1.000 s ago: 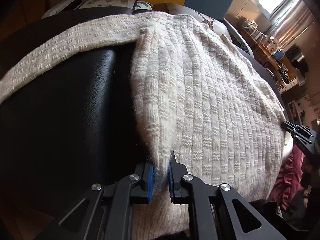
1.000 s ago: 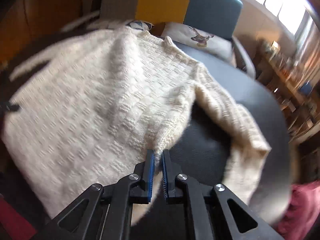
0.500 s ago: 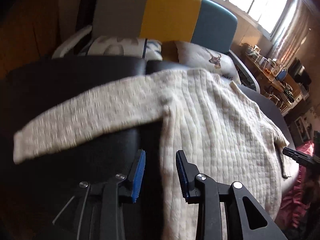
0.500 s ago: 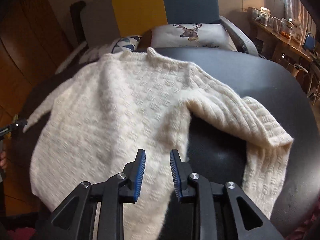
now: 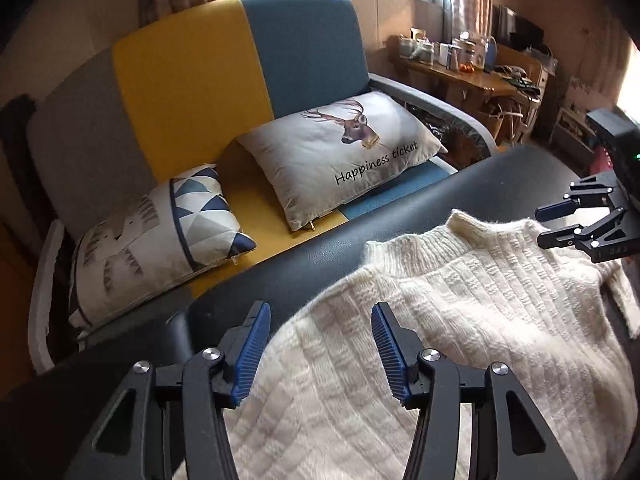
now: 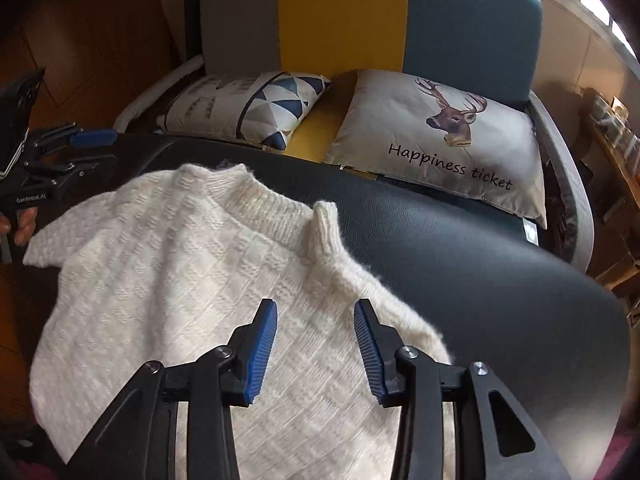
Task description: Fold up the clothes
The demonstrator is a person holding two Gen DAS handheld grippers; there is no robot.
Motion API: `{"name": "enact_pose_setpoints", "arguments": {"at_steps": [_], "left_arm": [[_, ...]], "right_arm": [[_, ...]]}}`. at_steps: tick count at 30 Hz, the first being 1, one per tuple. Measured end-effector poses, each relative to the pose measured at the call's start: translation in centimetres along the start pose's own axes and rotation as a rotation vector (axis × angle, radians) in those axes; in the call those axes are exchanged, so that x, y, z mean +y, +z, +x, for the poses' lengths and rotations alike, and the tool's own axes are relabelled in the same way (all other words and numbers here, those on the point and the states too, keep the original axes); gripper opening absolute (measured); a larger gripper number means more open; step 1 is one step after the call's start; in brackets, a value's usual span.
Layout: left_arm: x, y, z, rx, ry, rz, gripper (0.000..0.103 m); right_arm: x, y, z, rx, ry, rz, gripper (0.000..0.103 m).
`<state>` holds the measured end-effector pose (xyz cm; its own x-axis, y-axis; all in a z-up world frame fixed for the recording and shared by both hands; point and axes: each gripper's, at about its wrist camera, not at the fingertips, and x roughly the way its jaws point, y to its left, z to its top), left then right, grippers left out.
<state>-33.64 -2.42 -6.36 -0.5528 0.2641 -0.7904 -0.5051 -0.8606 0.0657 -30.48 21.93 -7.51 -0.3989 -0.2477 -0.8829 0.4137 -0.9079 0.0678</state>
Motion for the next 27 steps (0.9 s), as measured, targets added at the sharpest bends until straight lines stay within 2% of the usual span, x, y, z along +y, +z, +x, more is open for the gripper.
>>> {"name": "enact_pose_setpoints", "arguments": {"at_steps": [5,8,10,12,14,15,16,18,20,22,27], "left_arm": [[0.1,1.2,5.7,0.089,-0.075,0.037,0.057],[-0.2,1.3,8.4,0.140,-0.105,0.051,0.060],[-0.5,0.9,9.4,0.173,-0.133,0.042,0.066],[-0.9,0.1,9.7,0.176,-0.135,0.032,0.063],[-1.4,-0.9,9.1,0.154,-0.145,0.016,0.041],[-1.7,-1.3,8.6,0.142,-0.157,0.002,0.017],[-1.8,-1.8,7.9,0.128,-0.153,-0.027,0.013],[-2.7,-2.8,5.7,0.045,-0.087,-0.028,0.013],[-3.0,-3.3,4.2,-0.005,-0.031,-0.068,0.013],[-3.0,-3.0,4.7,-0.013,0.042,-0.088,0.013],[-3.1,-2.3,6.4,0.032,0.111,-0.125,0.018]], "right_arm": [[-1.1,2.4,4.7,0.069,0.038,-0.062,0.044],[-1.4,2.6,7.8,0.162,0.034,-0.085,0.045],[-1.0,2.4,8.5,0.157,0.011,-0.129,0.047],[-0.8,2.0,8.4,0.141,-0.004,-0.130,0.046],[0.0,1.6,8.2,0.127,-0.033,-0.154,0.022],[0.7,1.5,8.0,0.120,-0.054,-0.177,0.013],[1.3,1.3,7.9,0.114,-0.075,-0.201,0.011],[3.1,1.7,7.0,0.086,-0.148,-0.272,0.010],[3.8,2.8,5.2,0.002,-0.183,-0.275,0.010],[3.6,3.7,5.8,-0.007,-0.228,-0.268,0.010],[2.5,4.0,9.8,0.057,-0.284,-0.237,0.013]]}}
